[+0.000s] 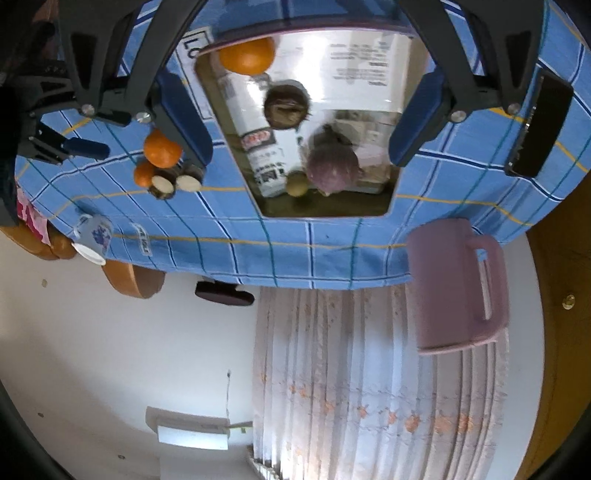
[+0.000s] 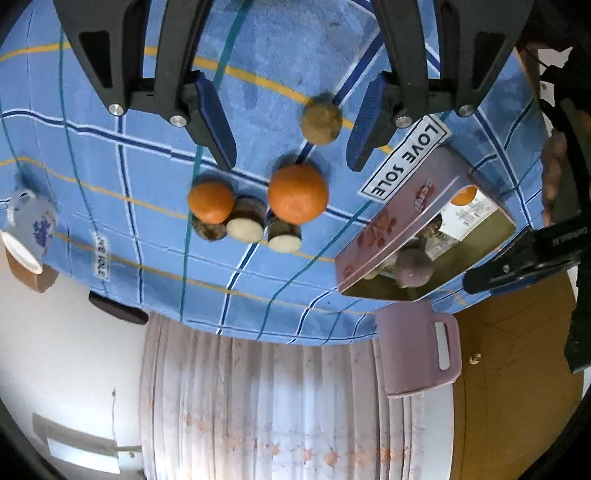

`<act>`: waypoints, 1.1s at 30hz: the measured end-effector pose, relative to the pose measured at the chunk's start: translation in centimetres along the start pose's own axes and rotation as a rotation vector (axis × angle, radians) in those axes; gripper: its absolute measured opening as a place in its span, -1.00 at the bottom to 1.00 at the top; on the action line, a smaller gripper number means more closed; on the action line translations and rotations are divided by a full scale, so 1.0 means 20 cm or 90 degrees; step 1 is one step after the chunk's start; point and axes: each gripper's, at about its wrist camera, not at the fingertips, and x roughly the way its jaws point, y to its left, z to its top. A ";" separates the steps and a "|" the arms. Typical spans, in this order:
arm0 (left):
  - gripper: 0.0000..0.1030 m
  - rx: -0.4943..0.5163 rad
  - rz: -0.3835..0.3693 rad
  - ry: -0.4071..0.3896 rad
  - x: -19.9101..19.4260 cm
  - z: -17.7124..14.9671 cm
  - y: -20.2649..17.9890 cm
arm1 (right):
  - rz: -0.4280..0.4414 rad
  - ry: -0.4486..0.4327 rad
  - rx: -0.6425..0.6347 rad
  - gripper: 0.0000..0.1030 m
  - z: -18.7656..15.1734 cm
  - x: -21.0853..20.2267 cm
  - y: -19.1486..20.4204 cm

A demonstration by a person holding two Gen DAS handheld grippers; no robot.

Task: Organize fruits
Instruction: 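Grasp a small brown kiwi with the right tool while the left tool grasps an orange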

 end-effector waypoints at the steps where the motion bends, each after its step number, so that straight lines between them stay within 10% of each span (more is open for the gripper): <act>1: 0.91 0.004 0.001 0.005 0.01 0.00 -0.02 | 0.008 -0.001 -0.001 0.23 0.01 0.00 0.01; 7: 0.91 0.018 -0.005 0.015 0.02 -0.01 -0.10 | 0.025 0.072 -0.011 0.23 0.01 0.13 0.06; 13: 0.91 0.043 -0.018 0.014 0.03 0.01 -0.20 | 0.039 0.099 -0.018 -0.45 -0.03 0.16 0.03; 33: 0.32 0.116 -0.091 0.140 0.35 0.02 -0.66 | -0.078 0.014 0.081 -0.45 -0.01 0.05 -0.37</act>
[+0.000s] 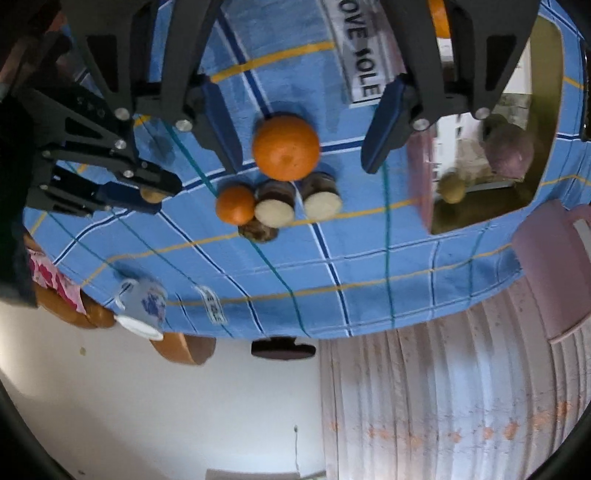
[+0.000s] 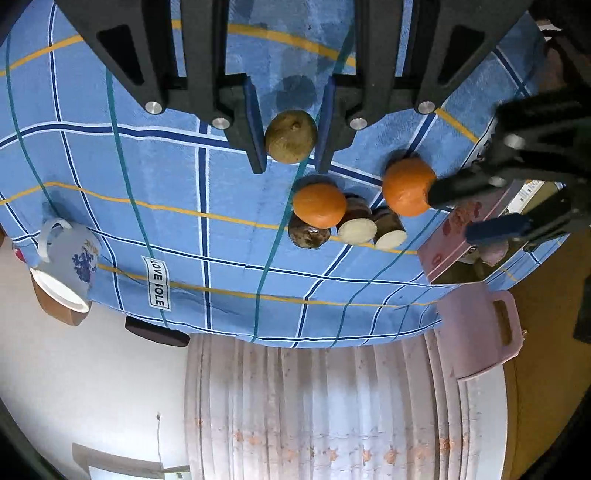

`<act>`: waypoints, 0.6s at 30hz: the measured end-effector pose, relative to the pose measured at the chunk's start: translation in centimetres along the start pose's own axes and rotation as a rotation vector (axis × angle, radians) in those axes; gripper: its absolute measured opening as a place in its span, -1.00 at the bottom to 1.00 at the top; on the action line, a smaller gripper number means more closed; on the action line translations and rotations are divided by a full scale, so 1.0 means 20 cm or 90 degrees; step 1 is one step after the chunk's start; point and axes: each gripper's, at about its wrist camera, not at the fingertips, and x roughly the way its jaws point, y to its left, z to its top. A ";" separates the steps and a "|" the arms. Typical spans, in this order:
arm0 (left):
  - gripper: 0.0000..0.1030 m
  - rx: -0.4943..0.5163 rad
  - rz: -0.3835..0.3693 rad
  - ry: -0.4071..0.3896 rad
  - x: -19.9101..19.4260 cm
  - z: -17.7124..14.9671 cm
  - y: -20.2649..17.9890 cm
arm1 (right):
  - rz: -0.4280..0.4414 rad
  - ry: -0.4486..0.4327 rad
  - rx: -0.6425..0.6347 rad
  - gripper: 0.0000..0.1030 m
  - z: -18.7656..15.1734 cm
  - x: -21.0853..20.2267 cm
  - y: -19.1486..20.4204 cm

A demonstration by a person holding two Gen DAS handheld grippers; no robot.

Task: Organize fruits
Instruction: 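Grasp a small brown kiwi with the right tool while the left tool grasps an orange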

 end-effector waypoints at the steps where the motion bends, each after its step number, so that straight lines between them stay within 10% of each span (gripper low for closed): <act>1: 0.30 -0.002 0.001 0.009 0.02 0.00 0.00 | 0.001 -0.001 0.000 -0.45 0.00 0.00 0.00; 18: 0.01 -0.025 -0.032 0.079 0.21 0.01 -0.02 | 0.019 0.000 0.007 -0.44 -0.01 0.00 -0.01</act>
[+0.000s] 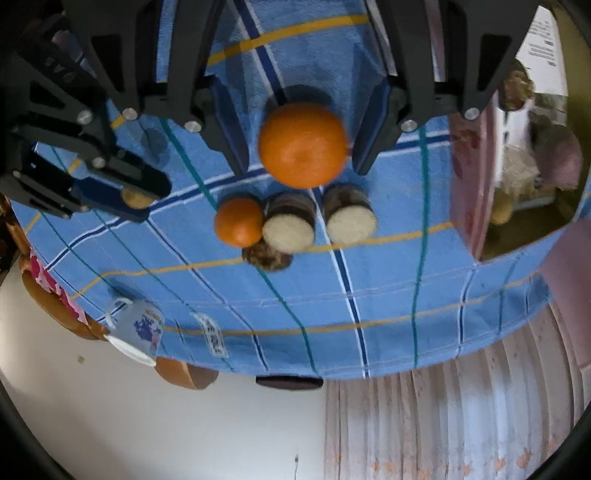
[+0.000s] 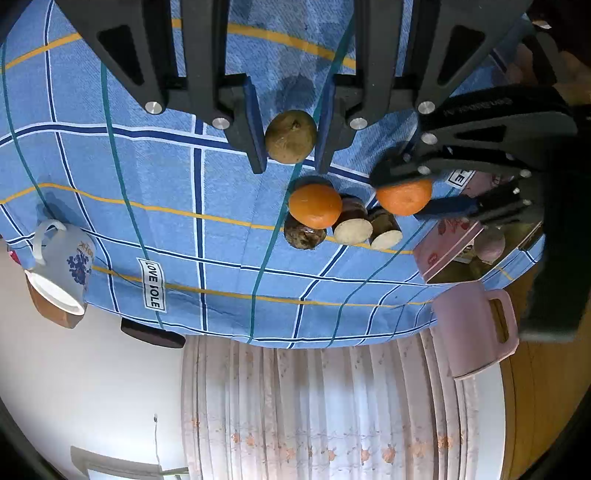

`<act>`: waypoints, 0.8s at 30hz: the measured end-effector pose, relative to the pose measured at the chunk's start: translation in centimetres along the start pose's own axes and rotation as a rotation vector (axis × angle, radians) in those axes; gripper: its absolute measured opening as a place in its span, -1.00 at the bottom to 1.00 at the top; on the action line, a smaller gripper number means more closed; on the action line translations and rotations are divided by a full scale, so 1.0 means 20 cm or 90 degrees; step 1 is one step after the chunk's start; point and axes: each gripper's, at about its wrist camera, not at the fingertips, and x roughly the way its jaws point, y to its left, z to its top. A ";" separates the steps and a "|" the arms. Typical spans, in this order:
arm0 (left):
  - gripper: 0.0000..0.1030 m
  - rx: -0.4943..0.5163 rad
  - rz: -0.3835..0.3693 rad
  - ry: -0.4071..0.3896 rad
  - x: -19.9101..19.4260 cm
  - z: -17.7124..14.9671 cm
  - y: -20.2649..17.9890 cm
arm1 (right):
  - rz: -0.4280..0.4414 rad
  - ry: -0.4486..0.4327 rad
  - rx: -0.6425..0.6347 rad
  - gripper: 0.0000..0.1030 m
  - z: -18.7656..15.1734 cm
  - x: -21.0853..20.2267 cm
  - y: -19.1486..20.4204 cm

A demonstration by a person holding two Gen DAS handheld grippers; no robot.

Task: Organize fruits
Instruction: 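Grasp a small brown kiwi with the right tool while the left tool grasps an orange, then lift the kiwi with the right tool while the left tool lifts the orange toward the tin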

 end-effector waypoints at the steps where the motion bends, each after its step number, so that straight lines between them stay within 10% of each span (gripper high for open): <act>1: -0.02 -0.004 0.009 -0.004 0.00 0.00 0.00 | 0.001 0.000 0.003 -0.44 0.00 0.00 0.00; 24: -0.04 -0.024 0.003 -0.153 -0.21 -0.04 0.06 | 0.022 -0.080 -0.026 -0.44 -0.01 -0.13 0.03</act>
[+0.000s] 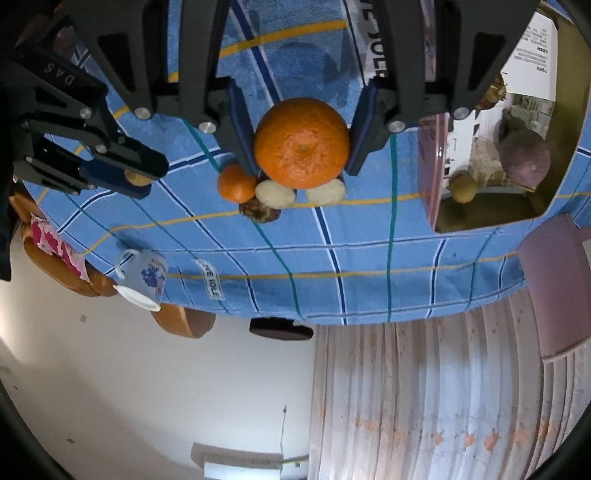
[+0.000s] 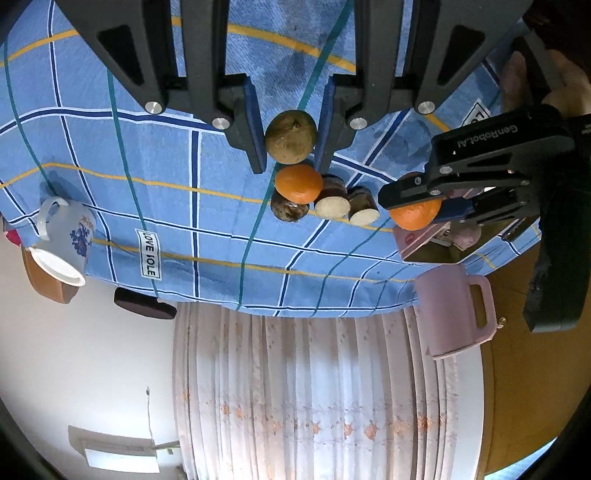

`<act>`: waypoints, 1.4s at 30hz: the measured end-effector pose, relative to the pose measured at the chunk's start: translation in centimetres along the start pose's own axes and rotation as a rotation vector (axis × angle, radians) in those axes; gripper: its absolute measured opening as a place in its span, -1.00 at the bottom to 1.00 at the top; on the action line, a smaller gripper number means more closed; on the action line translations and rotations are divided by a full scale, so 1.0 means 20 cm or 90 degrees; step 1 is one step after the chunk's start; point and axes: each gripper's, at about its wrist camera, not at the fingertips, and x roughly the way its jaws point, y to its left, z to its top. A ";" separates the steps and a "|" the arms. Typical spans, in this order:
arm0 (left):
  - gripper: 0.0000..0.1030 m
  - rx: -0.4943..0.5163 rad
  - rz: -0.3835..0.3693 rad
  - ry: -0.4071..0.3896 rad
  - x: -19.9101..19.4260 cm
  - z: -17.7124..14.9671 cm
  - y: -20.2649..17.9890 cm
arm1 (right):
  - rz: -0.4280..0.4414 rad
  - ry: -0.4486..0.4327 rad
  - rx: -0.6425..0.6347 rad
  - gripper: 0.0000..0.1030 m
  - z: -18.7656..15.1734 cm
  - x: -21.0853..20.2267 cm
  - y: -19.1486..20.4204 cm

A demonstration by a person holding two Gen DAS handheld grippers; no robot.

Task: Organize fruits
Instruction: 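Lift the kiwi with the right tool while the left tool lifts the orange toward the tin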

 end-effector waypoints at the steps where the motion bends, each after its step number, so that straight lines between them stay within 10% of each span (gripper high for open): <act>1: -0.04 0.002 0.003 -0.006 -0.01 0.00 0.00 | 0.000 -0.003 0.000 -0.44 0.00 0.00 0.00; 42: -0.04 0.042 0.058 -0.111 -0.16 -0.03 -0.07 | 0.015 -0.105 -0.025 -0.44 -0.02 -0.14 0.03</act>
